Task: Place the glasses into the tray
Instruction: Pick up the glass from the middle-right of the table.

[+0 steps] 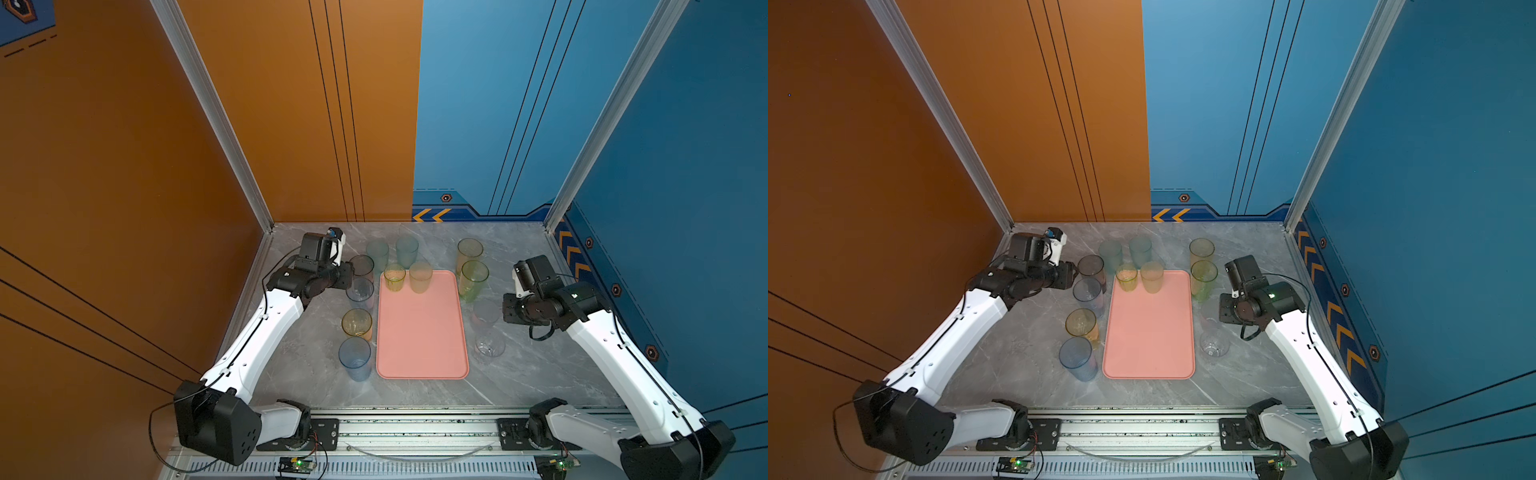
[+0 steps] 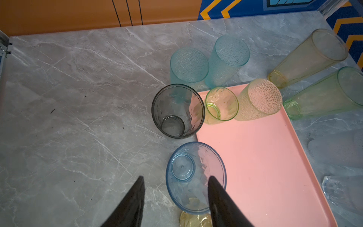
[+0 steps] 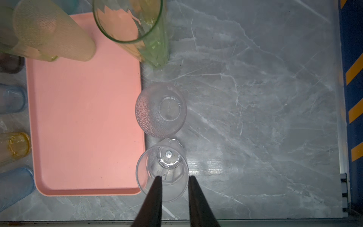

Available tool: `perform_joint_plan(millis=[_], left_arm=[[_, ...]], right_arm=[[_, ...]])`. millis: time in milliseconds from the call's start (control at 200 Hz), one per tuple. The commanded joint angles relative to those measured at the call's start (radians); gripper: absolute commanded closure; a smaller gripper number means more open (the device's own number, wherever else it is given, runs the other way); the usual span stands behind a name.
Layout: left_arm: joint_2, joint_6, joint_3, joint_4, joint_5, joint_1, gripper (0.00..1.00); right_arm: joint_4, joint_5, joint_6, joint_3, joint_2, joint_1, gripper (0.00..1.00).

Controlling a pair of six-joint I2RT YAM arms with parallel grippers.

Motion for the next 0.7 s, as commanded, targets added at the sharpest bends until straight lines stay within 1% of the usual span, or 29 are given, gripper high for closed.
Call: perform_joint_plan(millis=[0,145,330,506,691], left_arm=[[0.017,0.005,0.037,-0.003,-0.016,-0.016,0.47],[0.021,0.004,0.033,-0.003,-0.025,-0.019,0.47],[0.022,0.008,0.023,-0.003,-0.032,-0.016,0.47],[0.026,0.009,0.021,-0.003,-0.027,-0.01,0.47],[0.021,0.011,0.014,-0.003,-0.026,0.003,0.47]], right_arm=[[0.047,-0.059,0.014,-0.037,0.032,-0.025,0.78],[0.098,-0.1,-0.002,-0.058,0.088,-0.059,0.78],[0.143,-0.122,-0.019,-0.059,0.156,-0.086,0.78],[0.148,-0.111,-0.039,-0.043,0.219,-0.103,0.79],[0.148,-0.088,-0.051,-0.041,0.247,-0.12,0.8]])
